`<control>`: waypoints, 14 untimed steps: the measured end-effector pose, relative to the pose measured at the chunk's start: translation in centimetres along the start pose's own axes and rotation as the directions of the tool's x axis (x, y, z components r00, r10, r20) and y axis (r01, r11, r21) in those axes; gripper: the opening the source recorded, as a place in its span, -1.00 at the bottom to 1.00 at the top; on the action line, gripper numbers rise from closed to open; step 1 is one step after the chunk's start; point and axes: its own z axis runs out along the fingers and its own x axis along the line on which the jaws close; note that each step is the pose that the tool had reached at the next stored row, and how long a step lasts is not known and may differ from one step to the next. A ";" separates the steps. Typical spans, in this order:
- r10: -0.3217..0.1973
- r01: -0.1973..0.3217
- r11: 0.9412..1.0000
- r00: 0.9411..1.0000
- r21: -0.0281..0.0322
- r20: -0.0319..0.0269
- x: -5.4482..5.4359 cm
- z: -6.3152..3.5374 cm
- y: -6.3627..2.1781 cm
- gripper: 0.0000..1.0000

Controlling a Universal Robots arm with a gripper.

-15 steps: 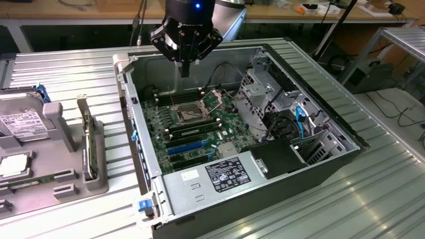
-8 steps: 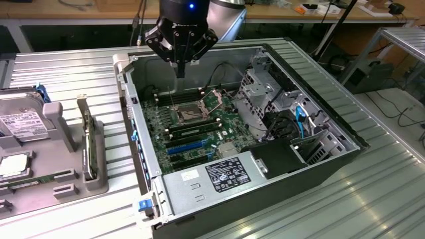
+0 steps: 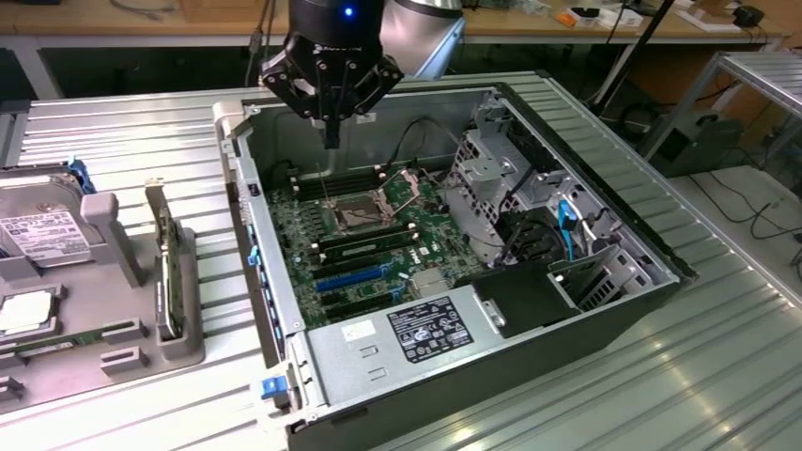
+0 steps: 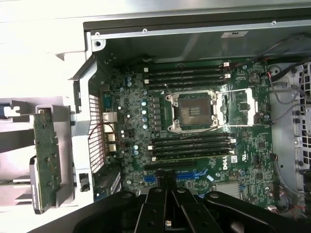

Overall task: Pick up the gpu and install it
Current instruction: 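Reach for the gpu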

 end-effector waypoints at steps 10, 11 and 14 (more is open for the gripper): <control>0.000 0.000 1.000 1.000 0.000 0.000 1.1 0.10 -0.09 -0.80; 0.000 0.000 1.000 1.000 0.000 0.000 1.2 0.11 -0.10 -0.80; 0.000 0.000 1.000 1.000 0.000 0.000 1.6 0.15 -0.13 -0.80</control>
